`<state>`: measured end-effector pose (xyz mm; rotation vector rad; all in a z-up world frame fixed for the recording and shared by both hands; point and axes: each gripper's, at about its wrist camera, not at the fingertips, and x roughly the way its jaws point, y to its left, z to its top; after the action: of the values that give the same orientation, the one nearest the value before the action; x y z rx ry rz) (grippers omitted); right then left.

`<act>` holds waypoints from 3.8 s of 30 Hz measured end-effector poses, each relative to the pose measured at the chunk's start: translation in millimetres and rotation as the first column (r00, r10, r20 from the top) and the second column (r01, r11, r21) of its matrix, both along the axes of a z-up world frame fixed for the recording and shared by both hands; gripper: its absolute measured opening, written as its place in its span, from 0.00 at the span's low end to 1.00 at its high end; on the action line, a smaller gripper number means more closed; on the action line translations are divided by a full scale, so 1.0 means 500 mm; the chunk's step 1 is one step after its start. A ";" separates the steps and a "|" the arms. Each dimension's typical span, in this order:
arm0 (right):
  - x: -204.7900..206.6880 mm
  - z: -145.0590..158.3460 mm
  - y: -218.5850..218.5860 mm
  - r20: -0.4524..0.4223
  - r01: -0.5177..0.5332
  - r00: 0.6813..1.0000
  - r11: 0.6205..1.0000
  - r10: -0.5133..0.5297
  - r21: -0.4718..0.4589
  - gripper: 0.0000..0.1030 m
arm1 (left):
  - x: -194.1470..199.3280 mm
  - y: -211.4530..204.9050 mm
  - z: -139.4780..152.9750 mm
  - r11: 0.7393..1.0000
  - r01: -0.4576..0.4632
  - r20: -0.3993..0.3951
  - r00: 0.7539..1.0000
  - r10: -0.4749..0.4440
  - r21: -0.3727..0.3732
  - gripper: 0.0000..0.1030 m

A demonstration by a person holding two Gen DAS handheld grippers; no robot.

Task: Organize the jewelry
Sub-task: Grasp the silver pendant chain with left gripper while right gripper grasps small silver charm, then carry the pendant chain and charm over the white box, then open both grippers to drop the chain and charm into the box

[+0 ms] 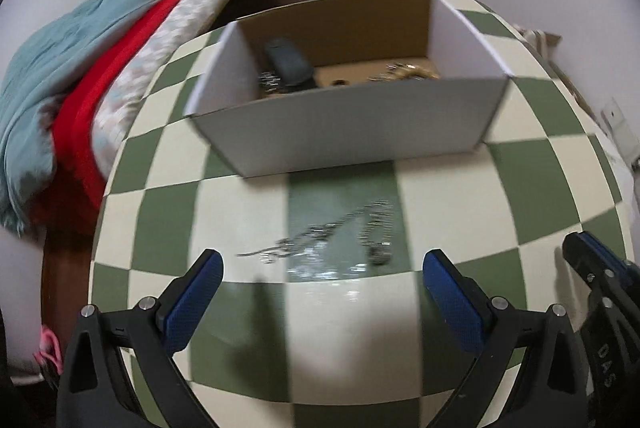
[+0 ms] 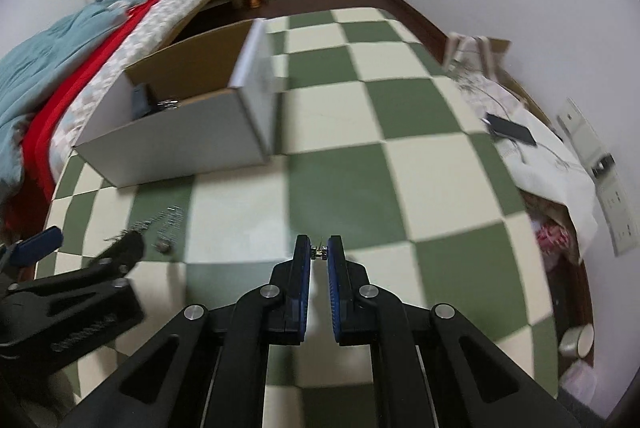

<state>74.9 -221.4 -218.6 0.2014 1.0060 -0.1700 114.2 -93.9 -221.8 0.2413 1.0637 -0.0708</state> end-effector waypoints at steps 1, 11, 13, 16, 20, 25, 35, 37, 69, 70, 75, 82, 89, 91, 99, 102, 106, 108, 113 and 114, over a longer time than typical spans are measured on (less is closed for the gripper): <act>-0.006 -0.001 -0.009 0.000 0.011 1.000 1.000 -0.011 0.000 0.09 | -0.003 -0.010 -0.004 1.000 0.009 -0.002 1.000 -0.009 0.007 0.92; -0.036 -0.017 -0.049 -0.012 0.055 0.998 0.998 -0.055 0.011 0.09 | -0.003 -0.023 -0.019 1.000 0.007 0.004 1.000 -0.007 0.004 0.60; -0.033 -0.020 -0.049 -0.013 0.058 0.998 0.998 -0.057 0.013 0.09 | -0.004 -0.023 -0.019 1.000 0.010 0.006 1.000 -0.010 -0.003 0.51; -0.035 -0.025 -0.048 -0.015 0.062 0.998 0.998 -0.062 0.018 0.09 | -0.005 -0.027 -0.017 1.000 0.017 0.006 1.000 -0.017 -0.010 0.35; -0.037 -0.026 -0.048 -0.014 0.063 0.998 0.998 -0.063 0.021 0.09 | -0.009 -0.028 -0.016 1.000 0.022 0.011 1.000 -0.022 -0.015 0.24; -0.038 -0.024 -0.048 -0.010 0.065 0.998 0.998 -0.065 0.021 0.09 | -0.012 -0.020 -0.018 0.999 0.017 0.006 1.000 -0.017 -0.031 0.09; -0.043 0.007 -0.038 0.034 0.058 0.998 0.998 -0.059 0.037 0.09 | -0.028 -0.003 0.004 0.998 0.016 0.008 1.000 -0.015 -0.057 0.09; -0.043 0.015 -0.035 0.044 0.054 0.997 0.998 -0.055 0.040 0.09 | -0.035 0.002 0.019 0.998 0.016 0.020 1.000 -0.014 -0.069 0.09; 0.006 0.235 0.027 0.222 -0.062 0.974 0.992 0.036 0.110 0.09 | -0.002 0.182 0.359 0.955 0.030 0.181 0.983 0.025 -0.294 0.09; 0.014 0.249 0.031 0.232 -0.070 0.972 0.992 0.043 0.109 0.09 | 0.004 0.180 0.373 0.953 0.042 0.188 0.982 0.016 -0.299 0.09; 0.056 0.305 0.041 0.266 -0.100 0.962 0.989 0.067 0.112 0.09 | 0.053 0.169 0.450 0.937 0.094 0.217 0.976 -0.020 -0.335 0.09; 0.127 0.363 0.054 0.288 -0.147 0.951 0.984 0.113 0.100 0.09 | 0.155 0.158 0.488 0.933 0.103 0.193 0.980 -0.037 -0.345 0.09; 0.212 0.352 0.055 0.244 -0.175 0.959 0.977 0.141 0.123 0.09 | 0.239 0.147 0.420 0.949 0.088 0.097 0.993 -0.061 -0.303 0.09; 0.232 0.341 0.056 0.229 -0.180 0.962 0.975 0.147 0.130 0.09 | 0.260 0.143 0.385 0.955 0.084 0.059 0.996 -0.070 -0.286 0.09; 0.313 0.273 0.053 0.140 -0.199 0.975 0.963 0.175 0.183 0.09 | 0.318 0.149 0.262 0.958 0.043 -0.082 0.994 -0.069 -0.283 0.09; 0.339 0.245 0.054 0.101 -0.211 0.976 0.951 0.192 0.226 0.09 | 0.331 0.155 0.226 0.957 0.028 -0.125 0.990 -0.067 -0.289 0.09; 0.375 0.204 0.062 0.045 -0.221 0.975 0.932 0.217 0.286 0.09 | 0.347 0.164 0.198 0.956 -0.007 -0.173 0.984 -0.046 -0.294 0.11; 0.394 0.183 0.069 0.014 -0.223 0.973 0.926 0.230 0.305 0.09 | 0.353 0.166 0.193 0.956 -0.014 -0.181 0.983 -0.042 -0.294 0.12; 0.431 0.151 0.074 -0.045 -0.203 0.972 0.924 0.229 0.325 0.09 | 0.359 0.166 0.198 0.971 -0.017 -0.142 0.990 -0.018 -0.240 0.53; 0.437 0.146 0.073 -0.057 -0.194 0.973 0.923 0.225 0.331 0.09 | 0.359 0.169 0.201 0.971 -0.022 -0.133 0.991 -0.011 -0.239 0.64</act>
<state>293.3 -184.7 -145.4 0.3859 1.1398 0.1863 293.7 -9.5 -121.2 0.0141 1.1774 -0.2122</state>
